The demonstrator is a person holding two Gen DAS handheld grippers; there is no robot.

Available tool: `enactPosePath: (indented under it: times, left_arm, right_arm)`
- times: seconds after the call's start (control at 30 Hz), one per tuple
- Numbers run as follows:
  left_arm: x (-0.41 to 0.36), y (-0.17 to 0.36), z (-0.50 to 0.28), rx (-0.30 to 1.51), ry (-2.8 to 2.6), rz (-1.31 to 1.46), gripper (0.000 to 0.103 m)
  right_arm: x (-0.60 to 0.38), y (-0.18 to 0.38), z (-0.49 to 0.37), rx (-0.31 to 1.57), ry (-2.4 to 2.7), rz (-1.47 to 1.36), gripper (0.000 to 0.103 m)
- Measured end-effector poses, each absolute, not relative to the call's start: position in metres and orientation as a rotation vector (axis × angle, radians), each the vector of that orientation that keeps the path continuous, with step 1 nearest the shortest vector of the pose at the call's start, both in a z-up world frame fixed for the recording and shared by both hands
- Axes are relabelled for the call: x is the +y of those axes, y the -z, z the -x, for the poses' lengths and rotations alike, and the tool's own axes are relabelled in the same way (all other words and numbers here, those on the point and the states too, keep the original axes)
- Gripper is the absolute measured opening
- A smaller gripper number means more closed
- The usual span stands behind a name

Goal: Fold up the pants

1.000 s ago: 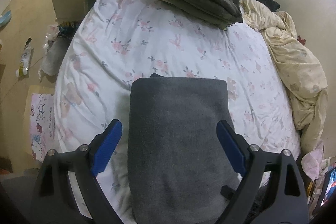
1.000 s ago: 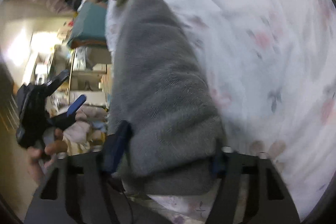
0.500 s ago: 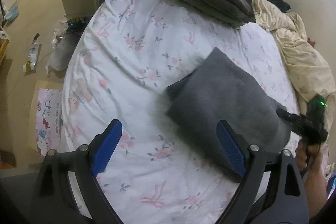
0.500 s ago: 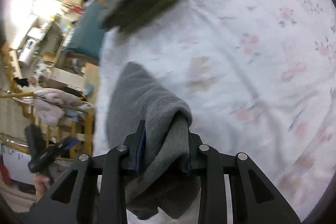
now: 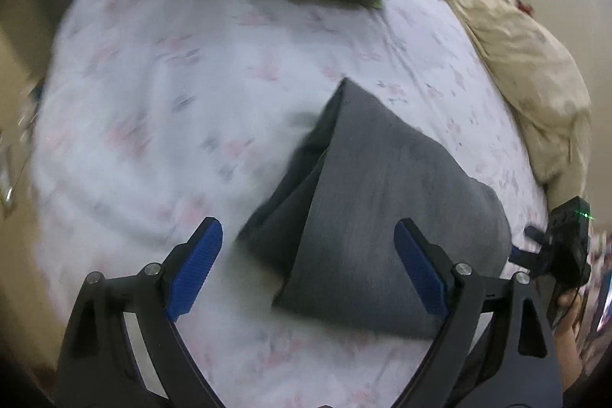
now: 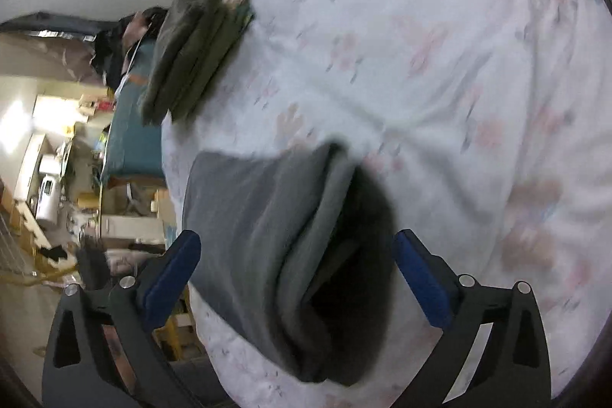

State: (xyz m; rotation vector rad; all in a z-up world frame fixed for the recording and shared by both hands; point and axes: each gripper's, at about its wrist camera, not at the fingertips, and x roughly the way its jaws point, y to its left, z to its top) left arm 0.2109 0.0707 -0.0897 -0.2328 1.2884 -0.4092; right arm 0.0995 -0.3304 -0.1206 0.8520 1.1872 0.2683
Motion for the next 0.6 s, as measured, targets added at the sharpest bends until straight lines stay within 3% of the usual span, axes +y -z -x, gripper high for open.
enactPosePath:
  times: [0.13,0.23,0.3,0.33,0.37,0.4,0.43,0.5,0.6]
  left_arm:
    - [0.048,0.132,-0.225,1.357,0.534,0.154,0.090]
    - [0.052,0.155,-0.226,1.394,0.551,0.240,0.096]
    - [0.051,0.156,-0.227,1.405,0.568,0.231,0.091]
    - [0.050,0.156,-0.226,1.413,0.585,0.236,0.074]
    - [0.048,0.154,-0.225,1.421,0.611,0.248,0.065]
    - [0.046,0.150,-0.222,1.424,0.617,0.244,0.048]
    - [0.042,0.143,-0.219,1.425,0.634,0.237,0.032]
    - [0.042,0.125,-0.214,1.385,0.673,0.210,0.020]
    - [0.044,0.096,-0.203,1.347,0.669,0.211,0.019]
  right_arm:
    - [-0.317,0.147,-0.098,1.267,-0.223,-0.801,0.103]
    - [-0.326,0.173,-0.096,1.285,-0.205,-0.942,0.103]
    - [-0.325,0.186,-0.097,1.283,-0.237,-1.027,0.103]
    - [-0.322,0.187,-0.099,1.283,-0.252,-1.029,0.102]
    - [-0.317,0.185,-0.102,1.275,-0.281,-1.005,0.088]
    - [-0.311,0.180,-0.105,1.260,-0.306,-0.965,0.072]
    - [-0.304,0.170,-0.107,1.241,-0.305,-0.892,0.069]
    - [-0.299,0.154,-0.107,1.191,-0.296,-0.805,0.049]
    - [-0.304,0.126,-0.111,1.143,-0.324,-0.760,0.041]
